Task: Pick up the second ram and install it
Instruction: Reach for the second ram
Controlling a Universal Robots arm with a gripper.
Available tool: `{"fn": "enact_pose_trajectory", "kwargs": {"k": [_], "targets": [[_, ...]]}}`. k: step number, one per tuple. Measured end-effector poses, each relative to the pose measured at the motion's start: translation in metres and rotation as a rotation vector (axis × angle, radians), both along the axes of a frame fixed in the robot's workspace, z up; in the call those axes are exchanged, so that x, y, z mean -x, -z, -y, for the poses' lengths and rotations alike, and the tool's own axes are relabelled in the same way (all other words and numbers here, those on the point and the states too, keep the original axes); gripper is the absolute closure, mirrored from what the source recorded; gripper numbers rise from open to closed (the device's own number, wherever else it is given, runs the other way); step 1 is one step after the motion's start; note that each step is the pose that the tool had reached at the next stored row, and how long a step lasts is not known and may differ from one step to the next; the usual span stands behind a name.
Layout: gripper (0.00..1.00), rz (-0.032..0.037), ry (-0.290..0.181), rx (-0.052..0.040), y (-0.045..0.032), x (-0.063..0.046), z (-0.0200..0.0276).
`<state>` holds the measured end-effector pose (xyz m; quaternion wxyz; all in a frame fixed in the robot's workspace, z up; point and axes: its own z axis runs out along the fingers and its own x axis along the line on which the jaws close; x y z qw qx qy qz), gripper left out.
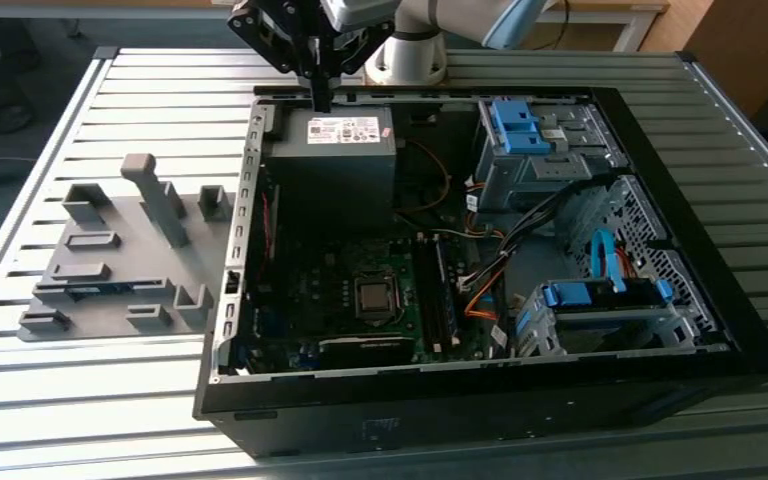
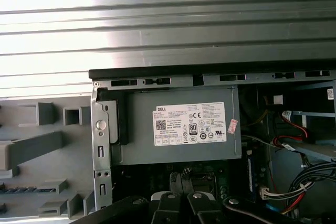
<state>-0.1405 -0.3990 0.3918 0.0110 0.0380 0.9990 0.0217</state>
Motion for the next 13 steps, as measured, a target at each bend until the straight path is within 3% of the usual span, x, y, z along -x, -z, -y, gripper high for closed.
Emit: {"fn": "enact_pose_trajectory", "kwargs": {"k": [13], "targets": [[0.89,-0.0001,0.000,0.0001,0.0001,0.0038,0.0000]]}}
